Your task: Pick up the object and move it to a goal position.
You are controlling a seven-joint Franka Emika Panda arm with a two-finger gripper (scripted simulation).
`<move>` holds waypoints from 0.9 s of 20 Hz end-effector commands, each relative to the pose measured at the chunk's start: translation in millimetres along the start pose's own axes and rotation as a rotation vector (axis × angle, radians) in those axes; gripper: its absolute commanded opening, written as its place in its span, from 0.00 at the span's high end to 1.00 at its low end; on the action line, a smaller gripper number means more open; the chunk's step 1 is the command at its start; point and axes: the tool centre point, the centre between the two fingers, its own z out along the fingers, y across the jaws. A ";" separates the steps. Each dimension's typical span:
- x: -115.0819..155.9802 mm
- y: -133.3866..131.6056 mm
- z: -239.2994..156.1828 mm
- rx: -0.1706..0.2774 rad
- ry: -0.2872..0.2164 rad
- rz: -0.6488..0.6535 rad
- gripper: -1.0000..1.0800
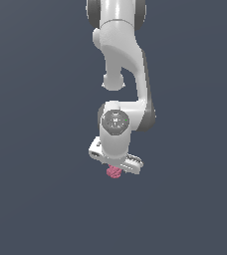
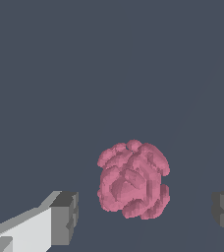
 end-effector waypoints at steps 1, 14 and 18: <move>-0.5 0.5 11.6 -0.001 -0.001 0.001 0.04; 0.6 0.2 41.7 0.000 -0.001 0.004 1.00; 0.6 0.2 41.7 0.000 -0.001 0.004 1.00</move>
